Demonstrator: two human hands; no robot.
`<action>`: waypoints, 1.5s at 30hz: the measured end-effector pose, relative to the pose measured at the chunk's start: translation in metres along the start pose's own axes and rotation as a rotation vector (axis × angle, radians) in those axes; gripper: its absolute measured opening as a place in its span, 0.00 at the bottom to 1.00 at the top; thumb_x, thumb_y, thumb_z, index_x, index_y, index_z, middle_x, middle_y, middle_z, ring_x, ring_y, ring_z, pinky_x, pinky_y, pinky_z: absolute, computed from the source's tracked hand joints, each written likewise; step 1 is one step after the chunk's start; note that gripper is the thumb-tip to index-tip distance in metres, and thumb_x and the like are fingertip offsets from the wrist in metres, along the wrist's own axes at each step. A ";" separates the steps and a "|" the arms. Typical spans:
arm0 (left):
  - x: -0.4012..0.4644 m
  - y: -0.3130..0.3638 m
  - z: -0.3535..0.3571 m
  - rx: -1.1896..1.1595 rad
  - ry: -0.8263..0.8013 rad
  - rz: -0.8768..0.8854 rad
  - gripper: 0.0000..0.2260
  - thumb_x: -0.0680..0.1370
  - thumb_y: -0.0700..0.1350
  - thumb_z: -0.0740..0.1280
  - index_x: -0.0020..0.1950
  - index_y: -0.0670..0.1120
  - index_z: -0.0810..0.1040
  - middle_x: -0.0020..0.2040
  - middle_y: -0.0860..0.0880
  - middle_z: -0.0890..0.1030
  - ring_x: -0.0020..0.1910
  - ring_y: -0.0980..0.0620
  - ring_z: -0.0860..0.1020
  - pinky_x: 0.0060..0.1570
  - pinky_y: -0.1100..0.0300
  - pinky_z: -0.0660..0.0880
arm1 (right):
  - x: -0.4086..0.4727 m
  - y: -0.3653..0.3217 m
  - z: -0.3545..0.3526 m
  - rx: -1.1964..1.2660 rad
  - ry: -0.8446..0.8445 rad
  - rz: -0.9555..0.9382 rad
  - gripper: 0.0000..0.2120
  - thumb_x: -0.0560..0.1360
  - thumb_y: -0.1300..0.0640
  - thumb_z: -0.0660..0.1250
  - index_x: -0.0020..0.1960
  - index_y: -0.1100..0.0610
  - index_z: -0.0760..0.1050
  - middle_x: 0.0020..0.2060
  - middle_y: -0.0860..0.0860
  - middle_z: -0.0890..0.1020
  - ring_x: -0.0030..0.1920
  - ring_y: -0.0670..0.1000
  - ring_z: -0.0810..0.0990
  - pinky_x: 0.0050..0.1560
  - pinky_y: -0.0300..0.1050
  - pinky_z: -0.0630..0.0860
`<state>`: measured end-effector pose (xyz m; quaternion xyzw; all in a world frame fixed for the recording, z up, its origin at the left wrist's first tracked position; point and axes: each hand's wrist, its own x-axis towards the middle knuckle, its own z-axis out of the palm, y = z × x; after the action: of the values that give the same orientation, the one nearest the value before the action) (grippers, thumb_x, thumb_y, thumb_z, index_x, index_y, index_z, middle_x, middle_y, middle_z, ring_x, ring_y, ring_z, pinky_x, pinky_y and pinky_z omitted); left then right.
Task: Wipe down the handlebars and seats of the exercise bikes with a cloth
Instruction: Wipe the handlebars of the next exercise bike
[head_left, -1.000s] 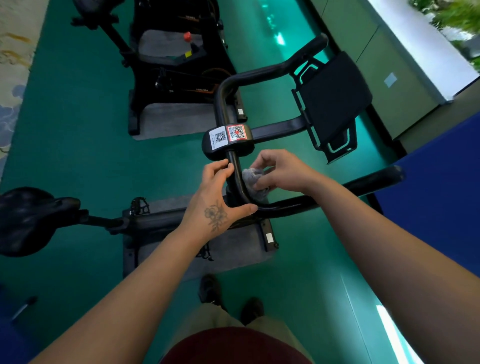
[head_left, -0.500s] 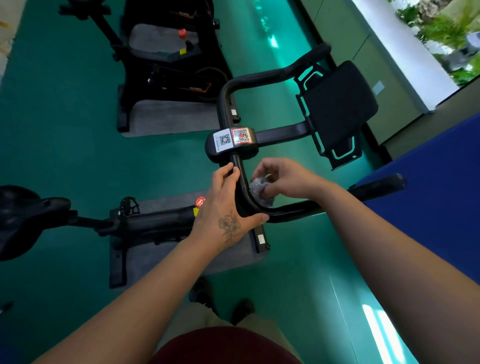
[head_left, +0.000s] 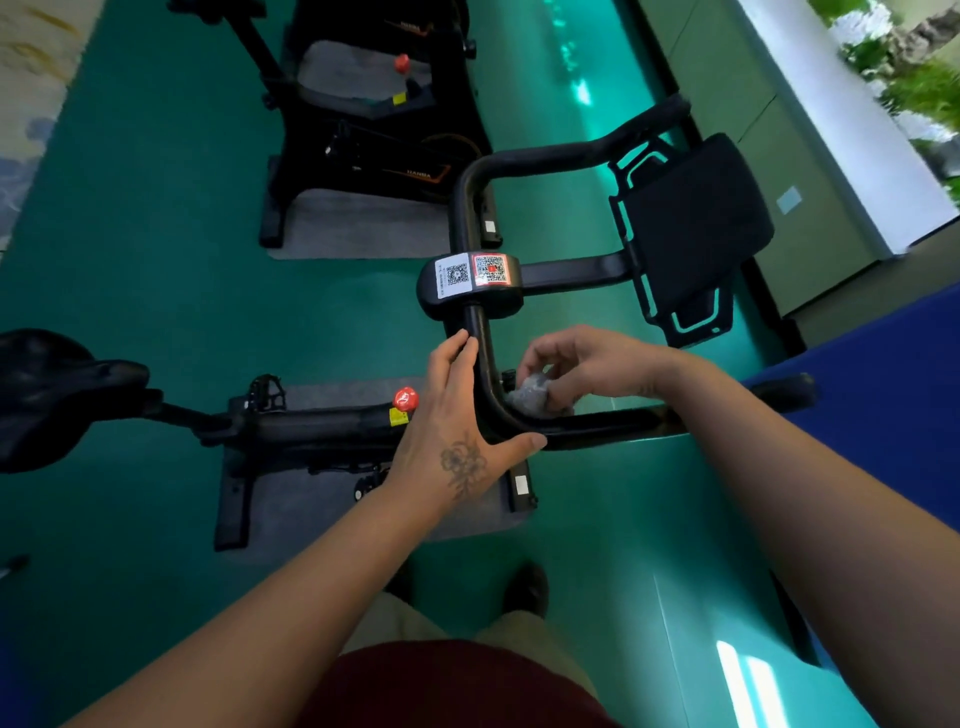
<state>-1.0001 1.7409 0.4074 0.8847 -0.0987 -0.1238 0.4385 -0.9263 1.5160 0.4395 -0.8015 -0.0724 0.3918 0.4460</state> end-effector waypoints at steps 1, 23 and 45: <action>0.000 0.003 0.002 -0.006 0.011 -0.018 0.56 0.70 0.64 0.80 0.87 0.47 0.51 0.82 0.63 0.50 0.82 0.54 0.60 0.77 0.45 0.69 | 0.004 -0.001 0.000 -0.008 0.000 -0.018 0.17 0.69 0.69 0.71 0.52 0.51 0.83 0.46 0.46 0.86 0.43 0.46 0.84 0.44 0.42 0.80; 0.001 0.016 0.031 -0.080 0.130 -0.137 0.60 0.68 0.64 0.81 0.87 0.48 0.49 0.81 0.64 0.50 0.80 0.62 0.53 0.79 0.57 0.57 | -0.032 -0.002 0.001 -0.400 0.045 -0.156 0.14 0.76 0.59 0.67 0.57 0.44 0.78 0.51 0.42 0.82 0.52 0.46 0.80 0.58 0.53 0.79; 0.016 0.032 0.012 0.157 0.134 0.267 0.27 0.75 0.58 0.78 0.69 0.47 0.79 0.73 0.49 0.78 0.79 0.65 0.56 0.83 0.52 0.40 | -0.058 -0.002 -0.001 -0.499 0.179 -0.162 0.18 0.77 0.57 0.71 0.62 0.47 0.67 0.57 0.47 0.79 0.55 0.49 0.79 0.55 0.50 0.79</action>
<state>-0.9911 1.7083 0.4244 0.9015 -0.1952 0.0032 0.3863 -0.9649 1.4899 0.4738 -0.9097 -0.1907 0.2524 0.2691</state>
